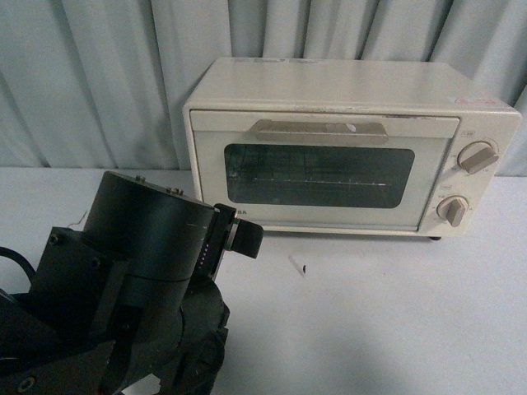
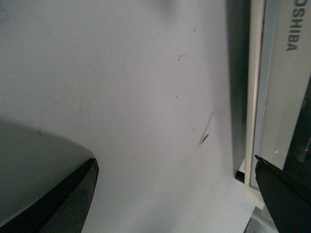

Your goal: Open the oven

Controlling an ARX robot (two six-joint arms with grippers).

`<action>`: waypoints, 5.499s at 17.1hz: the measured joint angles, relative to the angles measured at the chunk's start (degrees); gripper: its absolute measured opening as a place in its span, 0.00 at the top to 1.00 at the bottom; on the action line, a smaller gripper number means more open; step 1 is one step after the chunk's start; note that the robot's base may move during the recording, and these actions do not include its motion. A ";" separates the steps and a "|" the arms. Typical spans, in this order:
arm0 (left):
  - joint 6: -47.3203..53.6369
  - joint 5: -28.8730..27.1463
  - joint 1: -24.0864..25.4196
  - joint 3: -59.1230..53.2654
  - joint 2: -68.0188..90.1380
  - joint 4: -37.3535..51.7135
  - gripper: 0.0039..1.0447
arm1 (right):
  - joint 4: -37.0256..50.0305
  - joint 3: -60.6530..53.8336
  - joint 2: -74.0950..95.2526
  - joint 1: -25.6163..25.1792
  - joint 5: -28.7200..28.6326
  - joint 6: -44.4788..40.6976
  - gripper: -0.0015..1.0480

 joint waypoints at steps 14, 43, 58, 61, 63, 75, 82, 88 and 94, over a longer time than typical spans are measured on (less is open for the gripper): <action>-4.42 -0.26 2.51 2.86 2.97 1.62 0.06 | 0.00 0.00 0.00 0.00 0.00 0.00 0.06; -4.48 0.04 2.47 2.73 2.80 1.53 0.06 | 29.42 38.58 87.54 17.14 19.43 4.42 0.98; -4.48 0.02 2.47 2.73 2.80 1.55 0.06 | 28.09 54.31 102.18 23.65 16.57 5.55 0.98; -4.48 0.04 2.47 2.73 2.80 1.55 0.06 | 27.69 55.54 103.67 24.09 16.33 5.97 0.98; -4.48 0.02 2.47 2.73 2.80 1.55 0.06 | 27.67 55.98 104.26 24.35 16.26 6.12 0.98; -4.48 0.02 2.47 2.73 2.80 1.55 0.06 | 29.53 56.39 107.43 24.90 16.11 8.76 0.98; -4.48 0.02 2.47 2.73 2.80 1.55 0.06 | 32.15 52.92 106.68 27.98 20.87 13.88 0.98; -4.50 -0.04 2.47 2.69 2.80 1.53 0.06 | 16.50 26.05 68.46 27.30 42.01 13.16 0.98; -4.68 -0.17 2.51 2.67 2.80 1.55 0.06 | -6.47 17.70 48.94 10.01 33.20 34.80 0.64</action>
